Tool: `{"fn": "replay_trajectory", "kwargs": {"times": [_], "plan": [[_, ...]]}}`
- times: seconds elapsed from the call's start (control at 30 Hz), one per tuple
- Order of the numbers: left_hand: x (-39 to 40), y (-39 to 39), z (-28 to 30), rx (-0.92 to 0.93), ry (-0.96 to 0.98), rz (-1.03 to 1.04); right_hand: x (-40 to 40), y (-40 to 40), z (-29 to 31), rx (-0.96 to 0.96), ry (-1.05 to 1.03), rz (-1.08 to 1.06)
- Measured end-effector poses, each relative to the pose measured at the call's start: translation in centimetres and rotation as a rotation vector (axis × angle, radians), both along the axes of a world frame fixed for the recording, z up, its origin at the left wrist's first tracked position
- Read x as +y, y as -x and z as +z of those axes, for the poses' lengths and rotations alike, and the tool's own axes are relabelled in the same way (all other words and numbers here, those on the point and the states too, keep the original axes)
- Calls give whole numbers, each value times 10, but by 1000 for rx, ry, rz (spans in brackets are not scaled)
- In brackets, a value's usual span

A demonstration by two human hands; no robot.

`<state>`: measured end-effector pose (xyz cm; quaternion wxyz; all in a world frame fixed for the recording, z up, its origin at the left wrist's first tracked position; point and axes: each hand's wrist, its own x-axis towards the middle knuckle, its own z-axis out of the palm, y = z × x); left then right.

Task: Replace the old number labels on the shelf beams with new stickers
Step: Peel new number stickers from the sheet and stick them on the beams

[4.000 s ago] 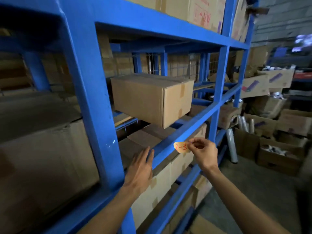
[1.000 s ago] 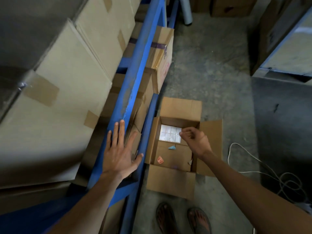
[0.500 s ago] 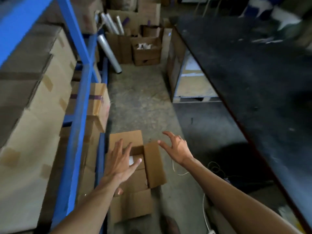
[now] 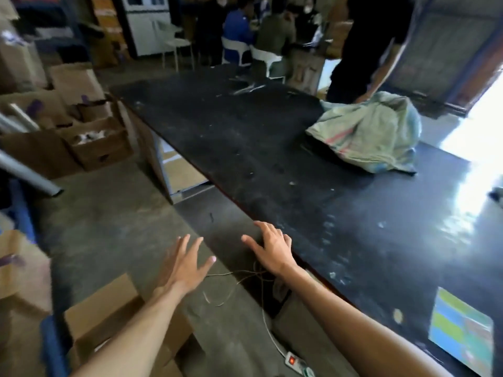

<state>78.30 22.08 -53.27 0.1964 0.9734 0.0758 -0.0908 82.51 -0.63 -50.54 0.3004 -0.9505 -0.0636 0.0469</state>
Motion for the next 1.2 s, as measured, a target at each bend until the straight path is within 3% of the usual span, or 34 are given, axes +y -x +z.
{"fn": "replay_trajectory", "kwargs": {"times": [0.13, 0.37, 0.57, 0.7, 0.87, 1.2], "plan": [[-106, -24, -1, 36, 118, -120, -105, 16, -7, 44, -26, -148], [-289, -37, -14, 142, 118, -403, -282, 61, -36, 136, -54, -527], [-424, -10, -27, 195, 109, -677, -399, 116, -57, 113, -69, -1006], [-486, 12, -42, 257, 123, -818, -442, 151, -74, 245, -16, -1213], [-531, 32, -61, 319, 112, -957, -461, 176, -100, 411, -112, -1294], [-547, 45, -92, 281, -190, -1193, -466, 167, -117, 449, -287, -1466]]}}
